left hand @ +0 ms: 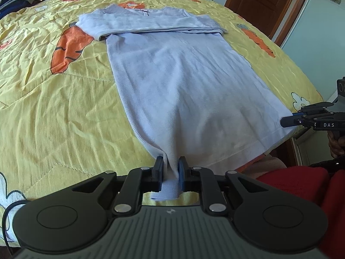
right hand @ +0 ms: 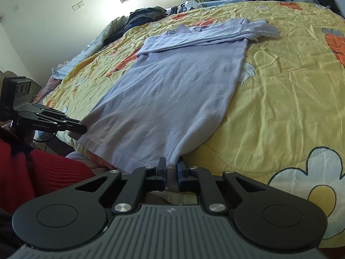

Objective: Fold small clothes
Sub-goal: 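Grasp the hem beside the left gripper with the right gripper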

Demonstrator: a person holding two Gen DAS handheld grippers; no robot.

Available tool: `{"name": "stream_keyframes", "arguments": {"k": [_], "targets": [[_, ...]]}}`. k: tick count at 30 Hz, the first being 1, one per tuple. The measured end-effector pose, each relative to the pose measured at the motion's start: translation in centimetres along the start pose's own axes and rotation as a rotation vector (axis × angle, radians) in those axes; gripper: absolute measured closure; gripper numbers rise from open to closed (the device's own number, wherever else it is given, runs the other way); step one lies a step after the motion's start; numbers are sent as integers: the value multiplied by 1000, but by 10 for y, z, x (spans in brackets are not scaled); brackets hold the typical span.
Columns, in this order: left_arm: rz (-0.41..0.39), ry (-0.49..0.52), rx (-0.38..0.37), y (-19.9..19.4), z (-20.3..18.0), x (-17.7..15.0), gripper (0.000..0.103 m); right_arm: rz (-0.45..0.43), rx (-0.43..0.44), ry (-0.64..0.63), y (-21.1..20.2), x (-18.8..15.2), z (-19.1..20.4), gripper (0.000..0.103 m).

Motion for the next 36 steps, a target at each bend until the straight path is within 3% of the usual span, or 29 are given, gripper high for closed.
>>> {"name": "stream_keyframes", "arguments": {"k": [7,19,26,31,36], "targets": [[-17,-12,-15,-5,0,5,95,-25,22,68,-3,6,-4,92],[-91,-11,16,-16,-1,27,95,-137,40,77,-5,39,6,92],[-95,-28,21,-16,1,25,97,-149,40,91,-5,41,6,93],[-13,16,6,-11,-4,11,97,-135,38,83,-6,36,6,92],[73,-56,-34,-6,4,-6,94,-122,28,92,-3,30,4,92]]}}
Point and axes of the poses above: each gripper's, at about its wrist camera, not at the fingertips, and y roughly the way its jaws point, z to its left, x to its top, the point moved 10 cm from there along y, roughly the way its jaws point, and after that the axes turned 8 degrees about -z, right-handed, at the moved point
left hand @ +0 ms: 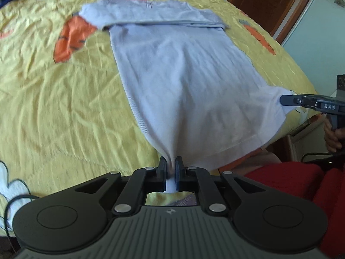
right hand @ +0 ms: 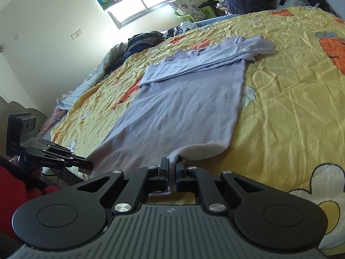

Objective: Fold small clothes
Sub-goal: 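Grasp the hem beside the left gripper with the right gripper, then lift the hem with both grippers toward the collar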

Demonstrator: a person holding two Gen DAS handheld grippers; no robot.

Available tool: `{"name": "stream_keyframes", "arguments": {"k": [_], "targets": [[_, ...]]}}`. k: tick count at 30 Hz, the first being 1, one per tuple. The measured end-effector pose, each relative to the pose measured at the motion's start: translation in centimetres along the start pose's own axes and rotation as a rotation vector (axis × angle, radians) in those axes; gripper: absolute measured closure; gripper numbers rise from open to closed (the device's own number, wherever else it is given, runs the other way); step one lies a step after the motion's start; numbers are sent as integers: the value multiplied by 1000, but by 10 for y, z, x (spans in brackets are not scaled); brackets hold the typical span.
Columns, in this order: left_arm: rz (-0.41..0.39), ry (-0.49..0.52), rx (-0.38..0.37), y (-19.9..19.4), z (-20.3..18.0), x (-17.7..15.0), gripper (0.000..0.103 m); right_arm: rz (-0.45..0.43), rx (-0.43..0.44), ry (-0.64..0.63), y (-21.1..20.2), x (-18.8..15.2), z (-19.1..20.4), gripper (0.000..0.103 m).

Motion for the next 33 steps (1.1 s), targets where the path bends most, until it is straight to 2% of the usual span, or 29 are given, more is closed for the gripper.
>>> {"name": "stream_keyframes", "arguments": {"k": [2,5,7,9,11,12,13,14,16,17,21,27,33], "targets": [[2,-25,-21,0,2,-1,91,5,-2,2,1,-2,-1,92],[-1,-43,-65,-1,1,-2,79,7,-1,3,2,-4,-1,92],[-6,-21,-93,-2,-6,-2,57,8,-2,4,2,-5,-2,92],[-21,6,-103,-1,-14,-2,45,10,-3,5,2,-6,-2,92],[-43,35,-64,0,-16,-1,46,10,-7,8,3,-7,-3,92],[-46,33,-51,0,-15,0,52,10,-6,12,4,-7,-4,92],[-48,18,-38,0,-12,1,66,11,-5,15,4,-7,-4,92],[-45,-4,-29,0,-7,2,71,12,-5,17,4,-8,-5,92],[-37,-34,-22,0,2,3,91,17,-7,20,5,-9,-6,92],[-34,-38,-12,0,4,3,93,19,-7,23,5,-10,-7,92],[-32,-11,28,0,0,2,96,18,-10,32,7,-11,-9,92],[-28,-33,27,1,1,5,96,-3,6,21,4,-5,-3,92],[-121,-19,47,-13,-8,23,97,-31,26,36,0,4,1,92]]}}
Point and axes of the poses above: each gripper's, at about its wrist camera, not at the fingertips, and y roughly the way its jaws point, z to its left, x to its top, the point moved 10 cm from there along y, roughly the way its jaws point, and after that the axes turned 8 degrees about -z, right-handed, at the moved point
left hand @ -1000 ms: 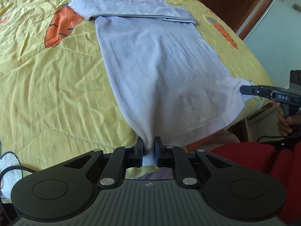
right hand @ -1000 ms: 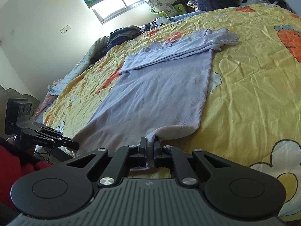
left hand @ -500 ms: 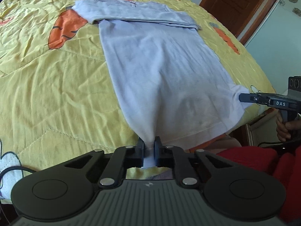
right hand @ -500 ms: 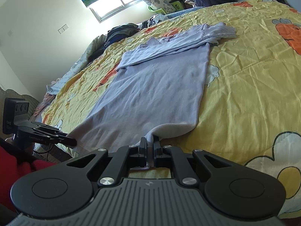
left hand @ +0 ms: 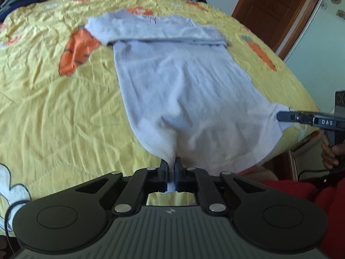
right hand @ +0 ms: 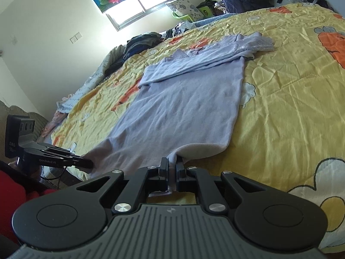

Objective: Fold small clothes
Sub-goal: 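Lift the hem with both grippers toward the collar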

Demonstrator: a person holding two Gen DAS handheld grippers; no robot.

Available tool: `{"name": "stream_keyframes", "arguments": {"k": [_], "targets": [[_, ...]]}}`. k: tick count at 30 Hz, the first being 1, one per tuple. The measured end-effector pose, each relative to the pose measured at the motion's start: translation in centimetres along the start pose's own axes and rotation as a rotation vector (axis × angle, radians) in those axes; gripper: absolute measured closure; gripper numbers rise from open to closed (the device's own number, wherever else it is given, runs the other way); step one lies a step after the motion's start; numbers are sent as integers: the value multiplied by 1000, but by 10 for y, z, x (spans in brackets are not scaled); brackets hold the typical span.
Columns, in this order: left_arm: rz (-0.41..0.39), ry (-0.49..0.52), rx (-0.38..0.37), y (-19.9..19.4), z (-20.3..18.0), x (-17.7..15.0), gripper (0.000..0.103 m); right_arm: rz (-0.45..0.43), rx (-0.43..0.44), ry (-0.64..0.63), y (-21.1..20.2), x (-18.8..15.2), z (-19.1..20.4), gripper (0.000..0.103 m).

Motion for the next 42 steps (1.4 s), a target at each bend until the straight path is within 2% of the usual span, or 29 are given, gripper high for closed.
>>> {"name": "stream_keyframes", "arguments": {"k": [4,16,24,32,42], "targets": [[-57,3,17,-4,0,20,98,-25,18,-1,0,12,5,92],[-144,46,6,-5,-8,61,98,-106,57,-16,4,46,15,92],[-214,15,33,-4,5,86,98,-186,31,6,7,72,3,92],[-280,-26,74,4,21,115,98,-248,1,13,19,96,-10,92],[-297,-1,189,39,29,138,98,-275,-62,30,48,113,-34,92]]}}
Point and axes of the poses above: each gripper's, at about its wrist camera, not at the fingertips, and y roughly the way its jaws point, z to its left, x to its top, the point moved 10 cm from there along y, roughly the way its jaws point, and after that the axes turned 8 degrees about -z, right-handed, at the moved point
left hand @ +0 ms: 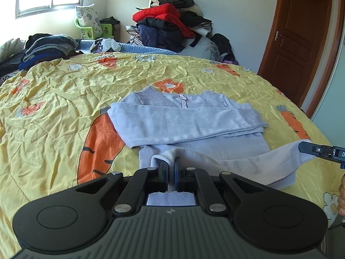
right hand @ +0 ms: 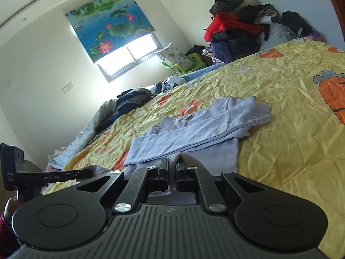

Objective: Fold small clothes
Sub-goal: 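Lift the hem with both grippers toward the collar, then carry the hem over the shirt body toward the collar with both grippers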

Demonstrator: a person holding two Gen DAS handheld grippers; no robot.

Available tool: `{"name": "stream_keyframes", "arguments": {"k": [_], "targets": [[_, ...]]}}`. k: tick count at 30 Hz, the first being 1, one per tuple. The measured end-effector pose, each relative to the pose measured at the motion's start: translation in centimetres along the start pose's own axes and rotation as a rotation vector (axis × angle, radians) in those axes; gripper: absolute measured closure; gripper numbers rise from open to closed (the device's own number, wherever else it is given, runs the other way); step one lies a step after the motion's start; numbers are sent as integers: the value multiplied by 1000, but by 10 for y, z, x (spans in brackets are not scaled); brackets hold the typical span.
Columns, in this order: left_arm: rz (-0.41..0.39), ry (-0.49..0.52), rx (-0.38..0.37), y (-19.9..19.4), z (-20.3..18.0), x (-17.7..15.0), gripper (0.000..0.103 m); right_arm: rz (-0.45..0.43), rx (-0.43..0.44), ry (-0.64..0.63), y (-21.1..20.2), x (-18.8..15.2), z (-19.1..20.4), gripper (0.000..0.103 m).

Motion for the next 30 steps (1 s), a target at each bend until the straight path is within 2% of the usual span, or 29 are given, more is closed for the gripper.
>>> {"name": "stream_keyframes", "arguments": {"k": [16,30], "targets": [[31,6,30,22,5,-3,98,5,-15,22,21,-1,-8,92],[-22,-8,55,25,8,16,98,-29,-18,-24,32,17,0,92]]}}
Point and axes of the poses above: each gripper's, at about its wrist camera, not at the fingertips, and y roughly the way its jaws point, z to its left, x to its top, the point moved 10 cm from there along y, roughly the way its jaws point, and after that the axes turned 8 degrees about -z, right-handed, at the moved point
